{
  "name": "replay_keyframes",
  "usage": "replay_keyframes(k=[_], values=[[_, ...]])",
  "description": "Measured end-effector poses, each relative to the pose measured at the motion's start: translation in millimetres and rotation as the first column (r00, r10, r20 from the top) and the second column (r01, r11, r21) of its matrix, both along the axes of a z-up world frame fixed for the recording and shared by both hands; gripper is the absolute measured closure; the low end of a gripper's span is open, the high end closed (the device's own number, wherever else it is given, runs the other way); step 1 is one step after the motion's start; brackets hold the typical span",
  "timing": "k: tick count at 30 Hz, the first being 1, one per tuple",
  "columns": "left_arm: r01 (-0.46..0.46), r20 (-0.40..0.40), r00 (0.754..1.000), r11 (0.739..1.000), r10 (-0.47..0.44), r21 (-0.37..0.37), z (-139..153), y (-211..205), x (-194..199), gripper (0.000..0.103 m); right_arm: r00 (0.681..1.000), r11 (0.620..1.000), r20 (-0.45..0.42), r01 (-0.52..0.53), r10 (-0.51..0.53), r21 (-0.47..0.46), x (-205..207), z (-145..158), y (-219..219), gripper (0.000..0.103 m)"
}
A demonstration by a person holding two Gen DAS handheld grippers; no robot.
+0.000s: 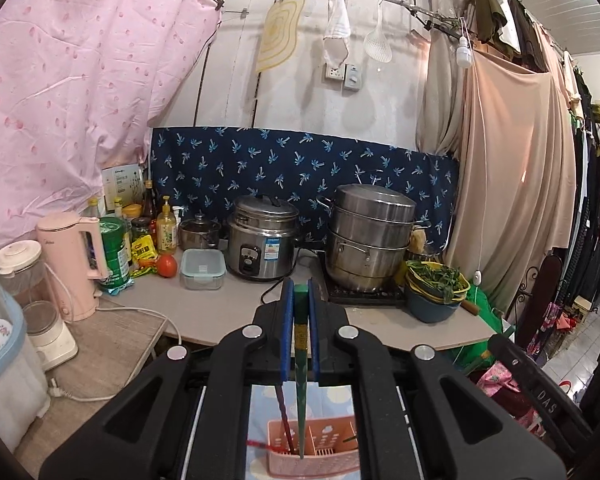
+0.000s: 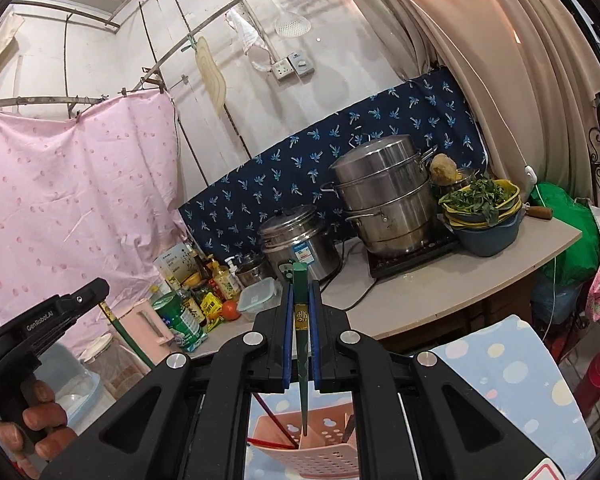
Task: Organize utensils
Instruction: 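Lift both green chopsticks and carry them over the pink basket, then open both tools to drop the green chopsticks into the basket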
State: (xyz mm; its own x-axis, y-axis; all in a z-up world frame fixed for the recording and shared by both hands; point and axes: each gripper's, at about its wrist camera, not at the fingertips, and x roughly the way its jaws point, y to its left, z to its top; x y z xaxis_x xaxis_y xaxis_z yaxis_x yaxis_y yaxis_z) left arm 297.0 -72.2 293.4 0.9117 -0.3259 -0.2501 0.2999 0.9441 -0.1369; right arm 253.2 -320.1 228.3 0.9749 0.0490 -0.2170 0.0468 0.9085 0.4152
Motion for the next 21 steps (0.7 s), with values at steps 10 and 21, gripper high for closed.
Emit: replay_keyframes(k=[10,21], values=[[0.001,-0.096,0.995,1.000,0.001,0.013,-58,-18,44,0.096,0.994,1.000,-0.110,-0.002,0.000,-0.016,34,-50,-2,0.096],[-0.014,-0.166,0.986,1.000,0.016,0.015,-99,-16,53,0.096,0.985,1.000,-0.174,-0.022,0.019,-0.014,37,-71,-2,0.090]])
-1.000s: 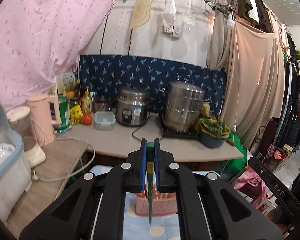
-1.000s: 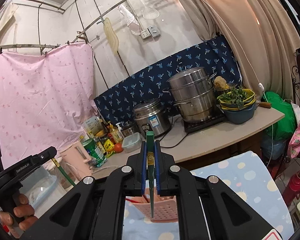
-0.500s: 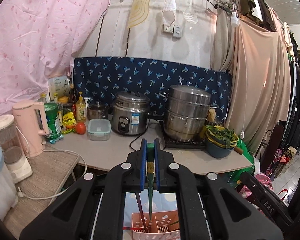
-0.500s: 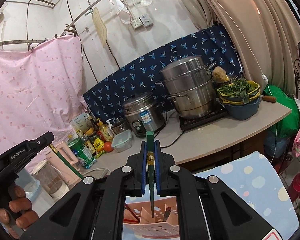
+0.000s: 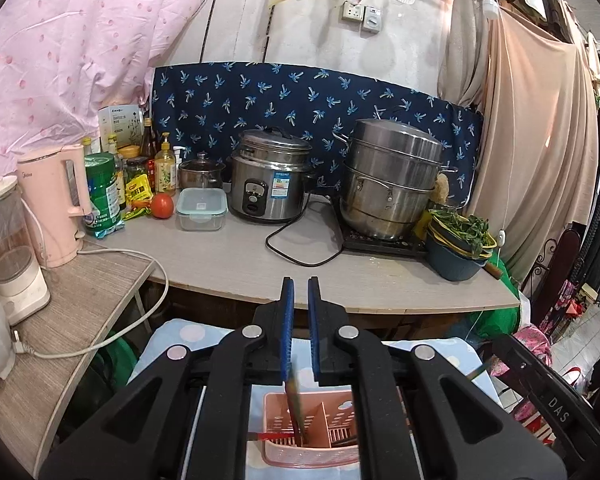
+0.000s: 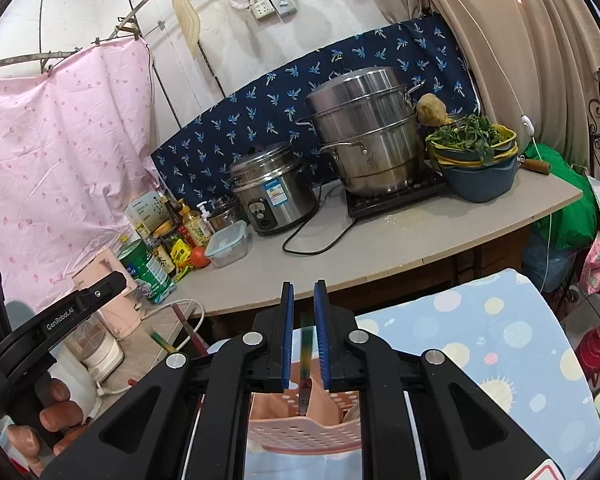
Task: Organize utensils
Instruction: 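Open both tools to drop the green chopsticks into the basket, then move both open tools back down to the remaining chopsticks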
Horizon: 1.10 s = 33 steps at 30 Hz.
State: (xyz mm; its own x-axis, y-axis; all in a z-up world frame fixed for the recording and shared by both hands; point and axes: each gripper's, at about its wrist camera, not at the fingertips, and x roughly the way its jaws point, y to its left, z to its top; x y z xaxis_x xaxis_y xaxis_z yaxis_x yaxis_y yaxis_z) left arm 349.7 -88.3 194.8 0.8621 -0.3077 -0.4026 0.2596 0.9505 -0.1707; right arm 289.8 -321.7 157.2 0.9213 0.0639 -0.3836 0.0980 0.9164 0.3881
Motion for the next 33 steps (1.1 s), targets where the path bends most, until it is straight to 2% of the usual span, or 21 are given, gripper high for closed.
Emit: replay_keyframes(k=[4,6,11,16,23,33], values=[[0.001,0.000,1.000,1.000,-0.001,-0.007,1,2,-6,0.093,1.000,1.000,0.009,-0.004,0.004,-0.009,-8,4,2,0.089],[-0.001,0.001,1.000,1.000,0.001,-0.005,3,4,-10,0.082,1.000,1.000,0.018,-0.004,0.004,-0.018,-15,8,4,0.086],[-0.004,-0.001,1.000,1.000,0.004,0.006,4,9,-29,0.070,0.999,0.999,0.026,-0.024,0.025,-0.028,-35,15,12,0.083],[-0.005,-0.030,1.000,0.999,0.007,0.053,-3,14,-56,0.069,0.999,0.998,0.027,-0.045,0.046,-0.033,-64,16,21,0.077],[0.007,-0.122,0.993,0.995,0.005,0.096,-22,23,-98,0.069,0.997,0.994,-0.003,-0.075,0.075,-0.080,-116,5,44,0.076],[0.055,-0.245,0.969,0.992,-0.026,0.113,-71,40,-165,0.068,0.978,0.986,-0.146,-0.160,0.151,-0.054,-193,-52,77,0.076]])
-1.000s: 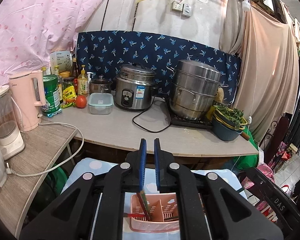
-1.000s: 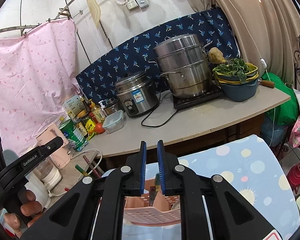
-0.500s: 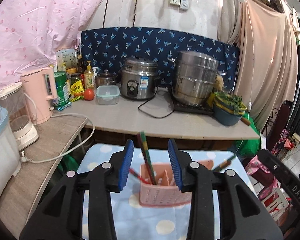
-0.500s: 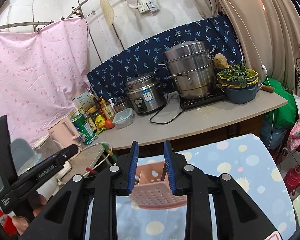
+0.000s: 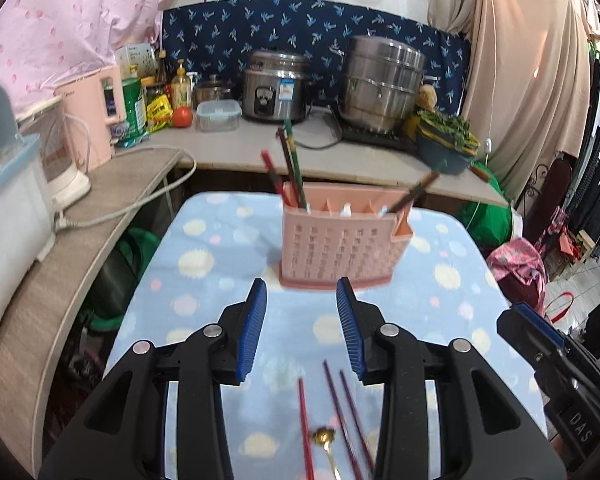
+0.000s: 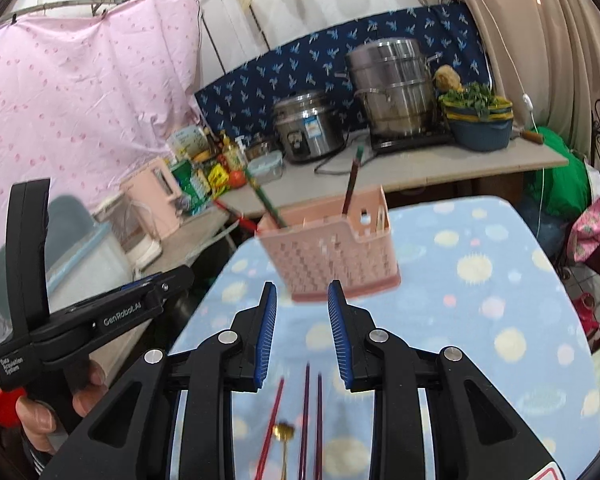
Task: Organize utensils
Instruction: 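Move both open tools back down to the remaining chopsticks, then grasp a dark red chopstick with the right tool while the left tool grasps the red chopstick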
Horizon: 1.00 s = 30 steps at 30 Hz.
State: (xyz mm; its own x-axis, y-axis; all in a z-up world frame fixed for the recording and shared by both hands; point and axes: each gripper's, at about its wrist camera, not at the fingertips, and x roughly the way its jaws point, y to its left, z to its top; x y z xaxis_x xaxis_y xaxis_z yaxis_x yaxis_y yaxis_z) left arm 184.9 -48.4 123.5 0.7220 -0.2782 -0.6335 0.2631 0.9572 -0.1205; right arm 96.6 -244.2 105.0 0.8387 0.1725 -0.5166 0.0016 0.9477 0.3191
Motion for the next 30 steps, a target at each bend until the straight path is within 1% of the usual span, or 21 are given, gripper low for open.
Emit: replay_keyframes(k=[4,7,9,13,17,22,23,24,26,30], values=[[0.012,-0.060,0.998,1.000,-0.011,0.020,-30,7,-28,0.068,0.996,1.000,-0.092,-0.018,0.019,0.009,-30,-35,9,0.076],[0.015,-0.109,0.994,0.999,-0.012,0.035,-56,12,-48,0.066,0.987,1.000,-0.159,-0.024,0.025,0.010,-48,-62,13,0.076],[0.018,-0.135,0.991,0.999,-0.014,0.034,-72,16,-62,0.065,0.980,1.000,-0.196,-0.023,0.021,-0.004,-58,-77,16,0.076],[0.016,-0.183,0.983,0.998,-0.005,0.057,-106,20,-85,0.065,0.968,0.999,-0.252,-0.023,0.015,-0.029,-79,-107,22,0.076],[0.023,-0.224,0.975,0.996,-0.005,0.081,-136,24,-106,0.065,0.960,0.998,-0.279,-0.039,0.022,-0.054,-94,-125,30,0.076],[0.025,-0.253,0.967,0.997,-0.004,0.079,-153,30,-121,0.064,0.949,0.996,-0.314,-0.059,0.036,-0.062,-102,-141,39,0.076],[0.025,-0.256,0.967,0.997,-0.005,0.077,-154,31,-123,0.063,0.946,0.996,-0.322,-0.062,0.039,-0.060,-103,-144,41,0.076],[0.023,-0.255,0.967,0.997,-0.003,0.077,-156,33,-126,0.058,0.944,0.996,-0.327,-0.064,0.042,-0.059,-103,-145,42,0.076],[0.018,-0.248,0.969,0.997,0.002,0.077,-155,34,-128,0.053,0.943,0.996,-0.330,-0.070,0.046,-0.061,-105,-148,45,0.076],[0.023,-0.244,0.970,0.997,-0.006,0.069,-156,37,-134,0.052,0.942,0.993,-0.333,-0.076,0.042,-0.091,-106,-151,50,0.076]])
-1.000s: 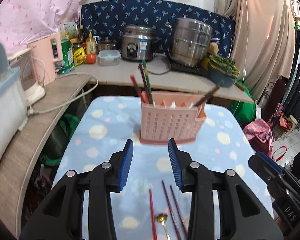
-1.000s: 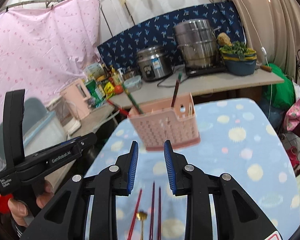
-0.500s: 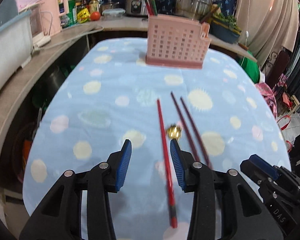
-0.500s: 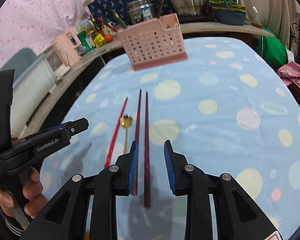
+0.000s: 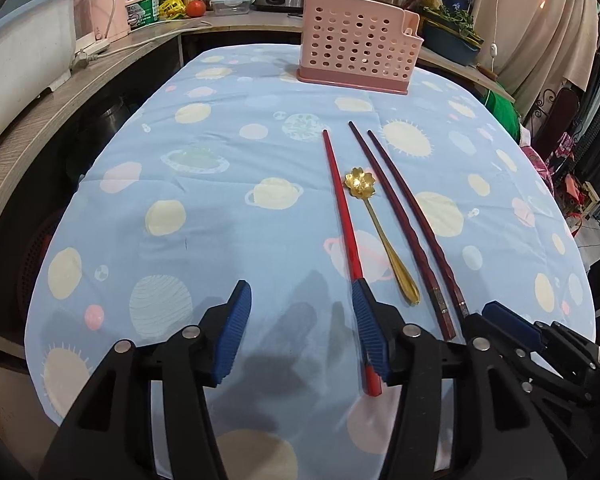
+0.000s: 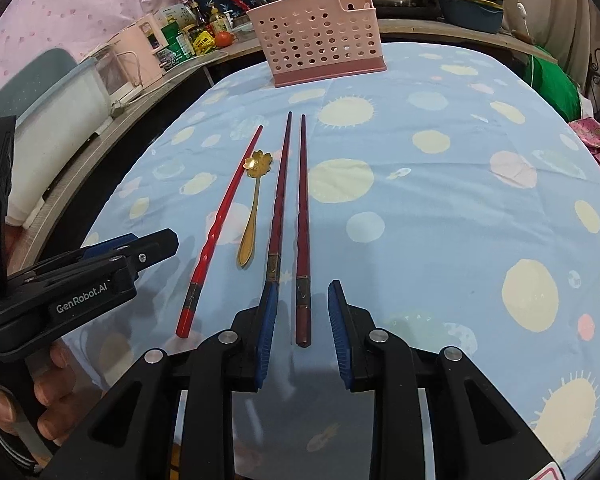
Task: Organize utensils
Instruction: 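Grasp a dark red chopstick with the right tool while the left tool grasps the red chopstick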
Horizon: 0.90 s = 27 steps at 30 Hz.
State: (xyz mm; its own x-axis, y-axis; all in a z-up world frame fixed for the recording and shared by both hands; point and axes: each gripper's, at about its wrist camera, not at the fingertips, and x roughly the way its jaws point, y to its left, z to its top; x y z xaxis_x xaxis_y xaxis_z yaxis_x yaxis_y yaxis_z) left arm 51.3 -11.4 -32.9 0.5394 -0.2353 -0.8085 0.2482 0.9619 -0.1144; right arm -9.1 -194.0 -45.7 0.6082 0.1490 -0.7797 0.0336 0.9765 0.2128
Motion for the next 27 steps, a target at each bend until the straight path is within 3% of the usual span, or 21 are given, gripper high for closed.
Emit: replay_keyframes(k=[6,13,27], values=[[0.022,-0.010,1.000,1.000,-0.022,0.001,-5,-3,-7,0.046,1.000,1.000,-0.005,-0.002,0.002,-0.028,0,-5,2,0.081],[0.056,-0.013,0.998,0.998,-0.056,0.010,-10,-8,-16,0.041,1.000,0.998,0.006,0.011,-0.011,-0.068,-2,-6,0,0.095],[0.088,-0.021,0.996,0.995,-0.088,0.035,-19,-18,-23,0.044,1.000,0.999,0.004,0.021,-0.021,-0.039,-5,-8,-4,0.096]])
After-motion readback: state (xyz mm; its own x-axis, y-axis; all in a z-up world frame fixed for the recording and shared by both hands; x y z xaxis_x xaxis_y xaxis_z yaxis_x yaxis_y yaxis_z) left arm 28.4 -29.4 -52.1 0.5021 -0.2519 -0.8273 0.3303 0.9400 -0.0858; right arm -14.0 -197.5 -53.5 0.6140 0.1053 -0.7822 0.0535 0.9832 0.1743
